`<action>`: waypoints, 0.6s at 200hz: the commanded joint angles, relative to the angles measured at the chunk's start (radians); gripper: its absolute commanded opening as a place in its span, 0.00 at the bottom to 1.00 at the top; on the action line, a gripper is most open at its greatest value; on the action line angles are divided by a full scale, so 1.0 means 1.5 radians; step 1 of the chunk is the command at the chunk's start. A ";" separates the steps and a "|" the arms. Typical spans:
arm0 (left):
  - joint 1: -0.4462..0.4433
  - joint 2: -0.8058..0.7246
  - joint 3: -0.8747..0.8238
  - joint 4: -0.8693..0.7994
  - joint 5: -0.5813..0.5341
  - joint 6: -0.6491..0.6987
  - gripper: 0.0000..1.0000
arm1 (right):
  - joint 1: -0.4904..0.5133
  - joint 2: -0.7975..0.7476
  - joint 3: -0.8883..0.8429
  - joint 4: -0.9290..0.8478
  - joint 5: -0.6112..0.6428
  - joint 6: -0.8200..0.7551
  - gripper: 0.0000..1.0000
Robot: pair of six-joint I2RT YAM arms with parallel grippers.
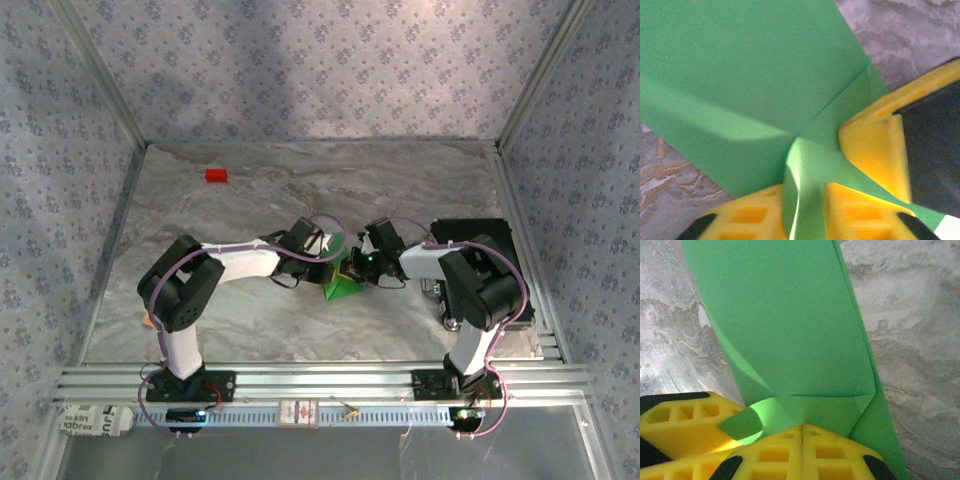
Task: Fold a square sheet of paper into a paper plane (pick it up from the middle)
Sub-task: Fold the triangle a second time at the center of the table.
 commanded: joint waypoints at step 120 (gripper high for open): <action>-0.006 -0.076 -0.060 0.104 0.164 -0.276 0.06 | 0.002 0.003 -0.026 -0.034 0.050 0.020 0.00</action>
